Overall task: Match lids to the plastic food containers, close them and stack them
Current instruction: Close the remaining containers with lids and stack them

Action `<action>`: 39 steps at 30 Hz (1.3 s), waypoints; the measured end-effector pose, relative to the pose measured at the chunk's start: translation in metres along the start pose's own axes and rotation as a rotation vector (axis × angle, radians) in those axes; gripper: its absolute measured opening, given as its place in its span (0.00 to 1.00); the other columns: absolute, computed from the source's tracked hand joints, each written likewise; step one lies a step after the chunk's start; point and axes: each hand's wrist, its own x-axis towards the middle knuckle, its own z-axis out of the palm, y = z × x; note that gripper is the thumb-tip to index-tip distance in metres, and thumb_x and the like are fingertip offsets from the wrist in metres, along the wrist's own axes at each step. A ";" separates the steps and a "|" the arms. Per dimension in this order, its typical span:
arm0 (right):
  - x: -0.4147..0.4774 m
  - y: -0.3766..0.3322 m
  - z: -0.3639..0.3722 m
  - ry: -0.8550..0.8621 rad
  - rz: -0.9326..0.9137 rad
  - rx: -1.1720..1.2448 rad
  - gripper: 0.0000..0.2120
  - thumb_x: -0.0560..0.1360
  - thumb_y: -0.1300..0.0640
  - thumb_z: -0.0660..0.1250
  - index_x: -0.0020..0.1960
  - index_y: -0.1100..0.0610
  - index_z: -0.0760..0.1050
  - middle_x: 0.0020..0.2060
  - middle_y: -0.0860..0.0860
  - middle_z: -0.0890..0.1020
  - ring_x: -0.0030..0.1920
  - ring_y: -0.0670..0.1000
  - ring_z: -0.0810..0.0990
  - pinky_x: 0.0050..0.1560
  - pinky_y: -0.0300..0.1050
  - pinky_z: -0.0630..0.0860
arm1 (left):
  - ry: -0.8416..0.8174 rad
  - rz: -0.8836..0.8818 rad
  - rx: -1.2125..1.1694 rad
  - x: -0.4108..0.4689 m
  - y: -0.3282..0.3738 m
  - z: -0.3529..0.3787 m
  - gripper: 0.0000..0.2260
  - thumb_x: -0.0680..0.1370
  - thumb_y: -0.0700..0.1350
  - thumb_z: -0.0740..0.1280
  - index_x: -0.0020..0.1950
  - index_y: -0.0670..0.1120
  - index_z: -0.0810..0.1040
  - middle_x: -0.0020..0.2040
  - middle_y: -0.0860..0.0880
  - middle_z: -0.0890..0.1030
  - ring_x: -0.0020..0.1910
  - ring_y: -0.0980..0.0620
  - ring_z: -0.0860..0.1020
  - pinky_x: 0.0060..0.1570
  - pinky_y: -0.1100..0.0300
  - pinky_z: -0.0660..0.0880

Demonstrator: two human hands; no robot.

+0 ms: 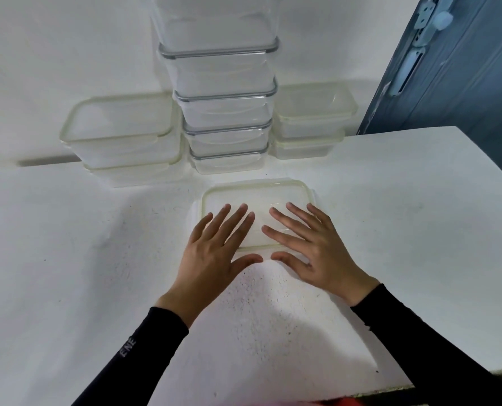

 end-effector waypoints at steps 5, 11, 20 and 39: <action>0.000 0.000 0.004 0.050 -0.019 -0.049 0.22 0.79 0.43 0.65 0.71 0.48 0.73 0.73 0.51 0.70 0.74 0.55 0.66 0.72 0.60 0.63 | 0.063 0.019 0.016 0.000 0.001 0.001 0.30 0.79 0.64 0.59 0.75 0.46 0.68 0.76 0.47 0.66 0.76 0.45 0.62 0.71 0.45 0.65; -0.001 0.000 0.005 0.076 -0.028 -0.054 0.22 0.79 0.44 0.66 0.70 0.48 0.72 0.72 0.52 0.71 0.74 0.56 0.67 0.70 0.61 0.65 | 0.079 0.022 0.036 -0.001 0.002 0.003 0.29 0.80 0.63 0.59 0.74 0.45 0.69 0.75 0.46 0.67 0.75 0.45 0.64 0.70 0.44 0.67; 0.000 -0.001 0.006 0.051 0.001 -0.032 0.20 0.78 0.43 0.66 0.69 0.47 0.74 0.71 0.50 0.73 0.72 0.54 0.69 0.70 0.59 0.66 | 0.081 0.022 0.042 0.000 0.002 0.004 0.29 0.80 0.62 0.61 0.74 0.46 0.69 0.75 0.47 0.67 0.75 0.45 0.64 0.69 0.45 0.67; 0.014 -0.003 -0.034 0.020 0.448 0.211 0.21 0.76 0.41 0.58 0.59 0.49 0.82 0.57 0.48 0.82 0.57 0.49 0.79 0.58 0.56 0.74 | -0.236 -0.118 -0.059 0.020 -0.008 -0.031 0.28 0.77 0.71 0.45 0.75 0.65 0.59 0.79 0.57 0.54 0.79 0.51 0.44 0.76 0.42 0.42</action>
